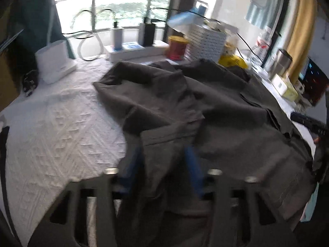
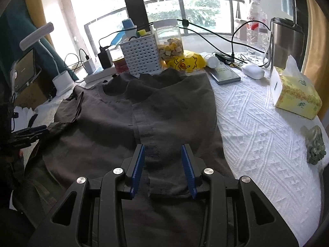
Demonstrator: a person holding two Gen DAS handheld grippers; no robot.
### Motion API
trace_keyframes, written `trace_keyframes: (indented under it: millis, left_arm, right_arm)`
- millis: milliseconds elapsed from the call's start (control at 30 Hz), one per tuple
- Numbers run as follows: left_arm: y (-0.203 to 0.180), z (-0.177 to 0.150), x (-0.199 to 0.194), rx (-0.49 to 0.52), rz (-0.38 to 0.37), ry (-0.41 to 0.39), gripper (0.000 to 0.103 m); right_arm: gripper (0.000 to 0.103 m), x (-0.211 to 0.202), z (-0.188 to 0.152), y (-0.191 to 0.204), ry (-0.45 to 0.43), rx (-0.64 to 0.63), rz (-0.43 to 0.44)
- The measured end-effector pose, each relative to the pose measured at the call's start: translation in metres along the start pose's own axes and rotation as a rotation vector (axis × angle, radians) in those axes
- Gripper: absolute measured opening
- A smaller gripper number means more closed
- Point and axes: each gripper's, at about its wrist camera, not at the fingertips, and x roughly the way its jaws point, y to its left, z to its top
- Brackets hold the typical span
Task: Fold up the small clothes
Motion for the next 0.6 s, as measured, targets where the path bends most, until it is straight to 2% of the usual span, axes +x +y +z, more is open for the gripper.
trace_keyframes:
  millis: [33, 100, 133, 267, 367, 467, 533, 567, 600]
  left_arm:
    - [-0.005, -0.001, 0.002, 0.021, -0.002, 0.001, 0.03]
    - [-0.011, -0.002, 0.005, 0.062, 0.003, 0.006, 0.013]
    - [-0.015, -0.003, 0.006, 0.081, 0.005, 0.01, 0.011]
    - [-0.036, -0.008, 0.002, 0.163, -0.022, -0.001, 0.01]
    - [-0.048, -0.015, 0.003, 0.204, -0.088, 0.051, 0.01]
    - [-0.054, -0.022, 0.008, 0.222, -0.096, 0.106, 0.011]
    - [-0.056, -0.025, 0.007, 0.23, -0.099, 0.113, 0.012]
    - [-0.056, -0.025, 0.005, 0.228, -0.111, 0.113, 0.02]
    - [-0.056, -0.024, 0.003, 0.224, -0.117, 0.111, 0.036]
  right_arm:
    - [0.039, -0.001, 0.0, 0.0, 0.0, 0.0, -0.002]
    - [0.039, -0.002, -0.001, 0.0, -0.002, 0.001, -0.005]
    - [0.039, -0.003, -0.002, 0.0, -0.003, 0.003, -0.007]
    - [0.039, -0.008, -0.005, -0.003, -0.005, 0.011, -0.017]
    - [0.039, -0.008, -0.006, -0.004, -0.003, 0.013, -0.019]
    - [0.039, -0.01, -0.008, -0.004, -0.003, 0.012, -0.017]
    - [0.039, -0.01, -0.009, -0.004, -0.001, 0.012, -0.015]
    - [0.039, -0.009, -0.01, -0.005, 0.001, 0.013, -0.014]
    - [0.039, -0.009, -0.01, -0.005, 0.004, 0.014, -0.014]
